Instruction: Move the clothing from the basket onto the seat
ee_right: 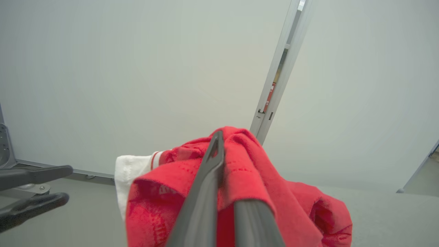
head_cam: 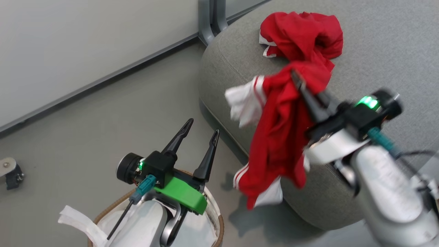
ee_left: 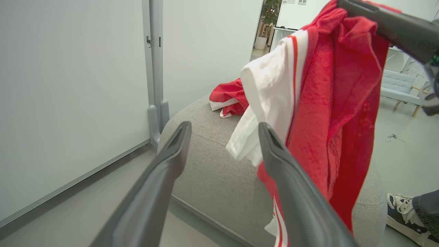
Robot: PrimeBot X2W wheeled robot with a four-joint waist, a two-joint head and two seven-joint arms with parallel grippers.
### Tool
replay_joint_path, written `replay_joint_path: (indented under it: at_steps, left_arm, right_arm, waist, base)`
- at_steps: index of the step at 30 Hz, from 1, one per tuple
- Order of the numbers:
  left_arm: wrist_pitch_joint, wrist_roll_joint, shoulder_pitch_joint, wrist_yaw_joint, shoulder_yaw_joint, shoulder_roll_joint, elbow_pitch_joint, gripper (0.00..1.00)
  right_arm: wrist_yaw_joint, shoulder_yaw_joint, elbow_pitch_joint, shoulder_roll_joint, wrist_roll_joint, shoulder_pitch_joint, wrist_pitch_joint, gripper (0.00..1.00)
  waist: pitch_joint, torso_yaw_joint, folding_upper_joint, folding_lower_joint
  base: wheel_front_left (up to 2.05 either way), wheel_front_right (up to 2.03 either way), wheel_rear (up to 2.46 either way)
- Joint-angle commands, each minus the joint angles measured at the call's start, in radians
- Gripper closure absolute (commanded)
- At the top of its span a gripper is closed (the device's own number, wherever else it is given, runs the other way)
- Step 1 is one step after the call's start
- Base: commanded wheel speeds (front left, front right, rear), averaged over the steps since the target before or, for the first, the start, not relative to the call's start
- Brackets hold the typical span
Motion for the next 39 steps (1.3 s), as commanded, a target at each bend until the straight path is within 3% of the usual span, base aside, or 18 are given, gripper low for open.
replay_joint_path:
  at_steps: [1, 5, 9, 19, 28, 39]
  left_arm:
    - [-0.001, -0.006, -0.014, -0.003, 0.000, 0.019, -0.009, 0.00]
    - [-0.001, -0.009, -0.014, -0.003, -0.003, 0.044, -0.016, 0.00]
    - [-0.001, -0.007, -0.013, -0.003, 0.003, 0.069, -0.020, 0.00]
    - [-0.001, 0.022, -0.008, -0.003, 0.040, 0.126, -0.063, 0.00]
    - [-0.001, 0.024, -0.081, -0.003, -0.002, 0.160, -0.096, 0.00]
    - [-0.001, 0.036, -0.142, -0.003, -0.022, 0.193, -0.143, 0.00]
  right_arm:
    - [-0.001, -0.019, -0.019, -0.036, -0.006, -0.060, -0.002, 1.00]
    - [-0.001, -0.063, -0.024, -0.173, -0.041, -0.237, -0.002, 1.00]
    - [-0.001, -0.080, 0.054, -0.286, -0.074, -0.423, -0.002, 1.00]
    - [-0.001, -0.179, 0.301, -0.367, -0.207, -0.795, -0.001, 1.00]
    - [-0.001, -0.434, 0.476, -0.365, -0.353, -0.811, -0.001, 1.00]
    - [-0.001, -0.617, 0.605, -0.193, -0.364, -0.567, -0.001, 1.00]
  waist:
    - [0.037, -0.012, -0.0001, 0.0000]
    - [0.071, -0.013, -0.0001, 0.0000]
    - [0.115, -0.011, -0.0001, 0.0000]
    - [0.243, 0.022, -0.0001, 0.0000]
    - [0.371, 0.132, -0.0001, 0.0000]
    - [0.494, 0.208, -0.0001, 0.0000]
  base:
    - [0.01, 0.01, 0.01]
    - [0.00, 0.00, 0.00]
    - [0.00, 0.00, 0.00]
    - [0.00, 0.00, 0.00]
    - [0.00, 0.00, 0.00]
    - [0.00, 0.00, 0.00]
